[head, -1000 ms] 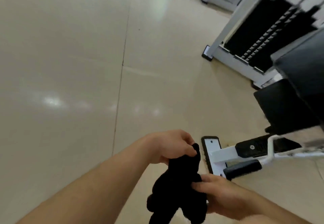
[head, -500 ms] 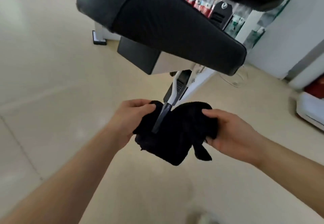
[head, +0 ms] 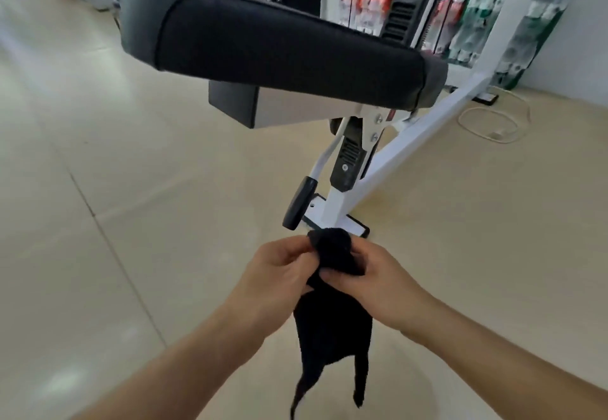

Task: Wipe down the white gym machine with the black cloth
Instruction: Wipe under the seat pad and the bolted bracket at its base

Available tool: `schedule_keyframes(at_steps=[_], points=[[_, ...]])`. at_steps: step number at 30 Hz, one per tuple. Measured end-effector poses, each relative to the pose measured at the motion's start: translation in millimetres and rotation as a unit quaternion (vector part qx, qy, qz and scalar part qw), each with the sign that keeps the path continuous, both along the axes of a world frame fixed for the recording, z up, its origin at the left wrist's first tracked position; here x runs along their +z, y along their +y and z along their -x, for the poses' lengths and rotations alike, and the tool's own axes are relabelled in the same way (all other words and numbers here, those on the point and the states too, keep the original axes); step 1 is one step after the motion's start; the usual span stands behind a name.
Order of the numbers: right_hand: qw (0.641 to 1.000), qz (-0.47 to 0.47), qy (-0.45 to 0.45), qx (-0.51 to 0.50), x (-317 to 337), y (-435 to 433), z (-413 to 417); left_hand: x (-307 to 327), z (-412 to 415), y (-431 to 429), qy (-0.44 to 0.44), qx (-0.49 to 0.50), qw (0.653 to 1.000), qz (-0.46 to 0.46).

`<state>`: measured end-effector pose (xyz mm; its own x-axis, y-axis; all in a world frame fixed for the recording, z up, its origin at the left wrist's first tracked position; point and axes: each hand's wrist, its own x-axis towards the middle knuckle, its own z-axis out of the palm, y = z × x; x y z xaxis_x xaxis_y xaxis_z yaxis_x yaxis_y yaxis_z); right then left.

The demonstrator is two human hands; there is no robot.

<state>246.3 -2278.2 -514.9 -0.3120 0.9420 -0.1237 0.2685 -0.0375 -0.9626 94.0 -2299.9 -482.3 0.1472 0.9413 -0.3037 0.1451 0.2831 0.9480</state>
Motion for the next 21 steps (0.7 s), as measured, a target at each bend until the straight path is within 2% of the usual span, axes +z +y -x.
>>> schedule_keyframes(at_steps=[2,5,7,8,10,11,13,16,18,21], points=[[0.996,-0.029,0.052,-0.067,10,5,-7,10,-5,10,0.098,0.052,0.991,-0.072],[0.971,-0.131,0.127,-0.153,34,19,-22,6,-6,37,0.226,0.173,0.949,-0.135],[0.965,-0.181,0.114,-0.150,47,29,-21,-1,-3,52,0.298,0.156,0.935,-0.114],[0.968,-0.199,0.067,-0.139,47,36,-15,-5,-3,57,0.320,0.144,0.930,-0.111],[0.973,-0.205,-0.044,-0.099,43,47,3,-8,-6,62,0.338,0.134,0.924,-0.120],[0.979,-0.177,-0.067,-0.078,37,52,14,-9,-7,63,0.341,0.136,0.923,-0.116],[0.989,-0.124,-0.060,-0.057,26,57,34,-11,-10,64,0.358,0.134,0.917,-0.112],[0.969,-0.193,-0.102,-0.116,21,71,49,-10,-9,67,0.366,0.134,0.913,-0.119],[0.960,-0.214,-0.082,-0.163,21,87,48,-11,-9,70,0.381,0.120,0.907,-0.131],[0.965,-0.151,-0.004,-0.216,22,110,45,-11,-11,67,0.383,0.124,0.897,-0.182]])
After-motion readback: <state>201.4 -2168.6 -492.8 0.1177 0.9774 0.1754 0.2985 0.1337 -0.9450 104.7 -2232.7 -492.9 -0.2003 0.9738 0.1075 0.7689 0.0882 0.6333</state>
